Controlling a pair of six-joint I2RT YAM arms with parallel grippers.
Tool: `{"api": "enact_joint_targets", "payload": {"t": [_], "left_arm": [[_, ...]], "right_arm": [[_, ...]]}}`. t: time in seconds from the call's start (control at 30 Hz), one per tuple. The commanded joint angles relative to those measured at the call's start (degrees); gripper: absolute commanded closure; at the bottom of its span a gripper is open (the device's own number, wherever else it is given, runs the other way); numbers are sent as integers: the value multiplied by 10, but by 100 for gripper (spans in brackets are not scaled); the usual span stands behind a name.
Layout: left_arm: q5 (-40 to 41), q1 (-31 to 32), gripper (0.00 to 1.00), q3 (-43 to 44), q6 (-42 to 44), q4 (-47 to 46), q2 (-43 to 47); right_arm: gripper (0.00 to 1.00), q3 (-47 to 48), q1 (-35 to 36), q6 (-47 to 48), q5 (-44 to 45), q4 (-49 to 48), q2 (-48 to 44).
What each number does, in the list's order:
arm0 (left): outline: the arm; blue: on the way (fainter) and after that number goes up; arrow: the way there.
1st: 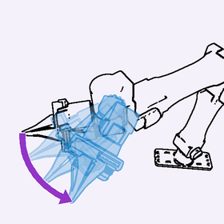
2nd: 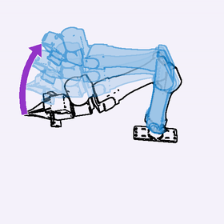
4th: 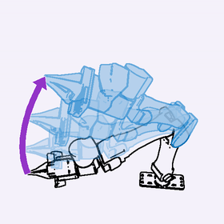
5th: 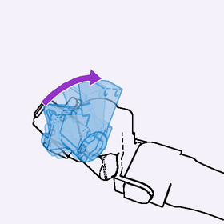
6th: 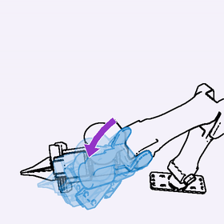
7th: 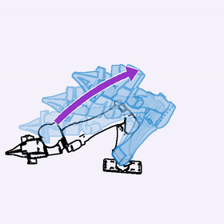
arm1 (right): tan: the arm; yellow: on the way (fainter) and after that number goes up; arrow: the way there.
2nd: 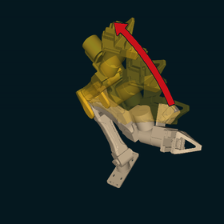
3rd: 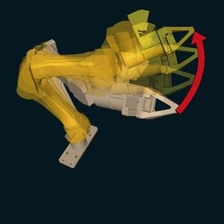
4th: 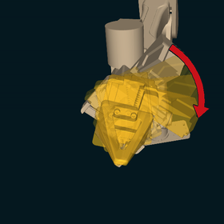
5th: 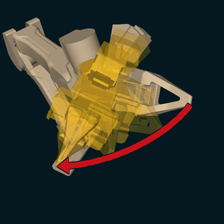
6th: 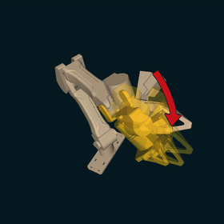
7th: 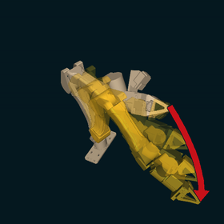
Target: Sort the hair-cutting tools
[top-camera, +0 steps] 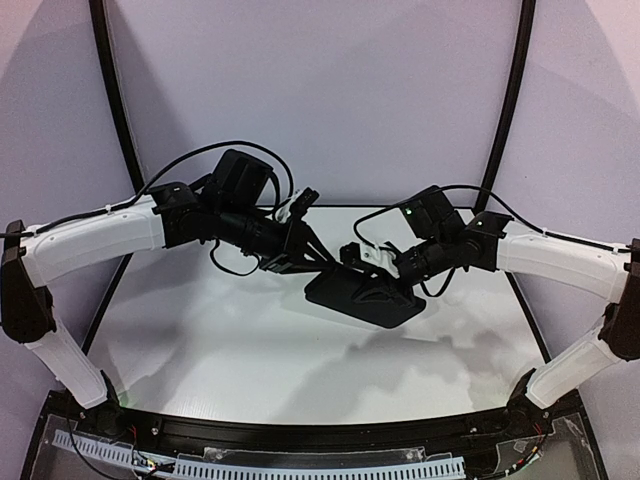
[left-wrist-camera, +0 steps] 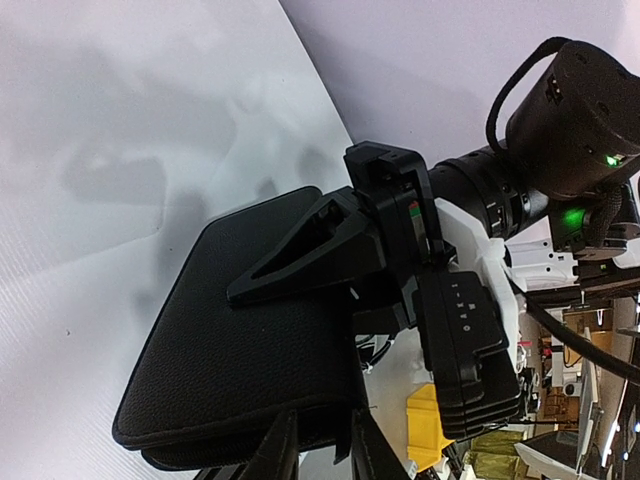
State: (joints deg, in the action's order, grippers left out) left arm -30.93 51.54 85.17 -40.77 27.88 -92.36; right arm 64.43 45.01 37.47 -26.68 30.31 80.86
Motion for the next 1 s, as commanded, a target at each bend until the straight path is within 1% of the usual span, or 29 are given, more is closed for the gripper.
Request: {"api": "enact_joint_targets", "payload": {"t": [0.0, 0.1, 0.13, 0.2, 0.27, 0.33, 0.4, 0.47, 0.57, 0.73, 0.97], "left_arm": [[-9, 7, 83, -1, -4, -7, 2], [-6, 10, 97, 0, -3, -10, -1], [-6, 11, 98, 1, -2, -10, -1], [9, 15, 99, 2, 2, -4, 2], [41, 16, 99, 3, 7, 19, 10], [97, 16, 99, 15, 17, 61, 25], [180, 16, 99, 26, 25, 121, 37], [222, 16, 99, 31, 30, 145, 50], [255, 16, 99, 34, 36, 182, 62], [284, 16, 99, 40, 35, 239, 57], [351, 15, 99, 59, 25, 357, 53]], "right_arm": [[100, 29, 6, -5, -3, -33, 1], [100, 28, 6, -8, -4, -35, 2], [100, 28, 6, -9, -2, -37, 2], [100, 27, 6, -11, 3, -38, 2], [100, 26, 6, -12, 5, -40, -1], [100, 22, 6, -10, 10, -39, -4], [100, 20, 6, -5, 20, -38, -7], [100, 18, 7, -2, 28, -37, -9], [100, 18, 6, 3, 34, -33, -12], [100, 15, 6, 9, 43, -31, -16], [100, 12, 6, 16, 78, -28, -18]]}}
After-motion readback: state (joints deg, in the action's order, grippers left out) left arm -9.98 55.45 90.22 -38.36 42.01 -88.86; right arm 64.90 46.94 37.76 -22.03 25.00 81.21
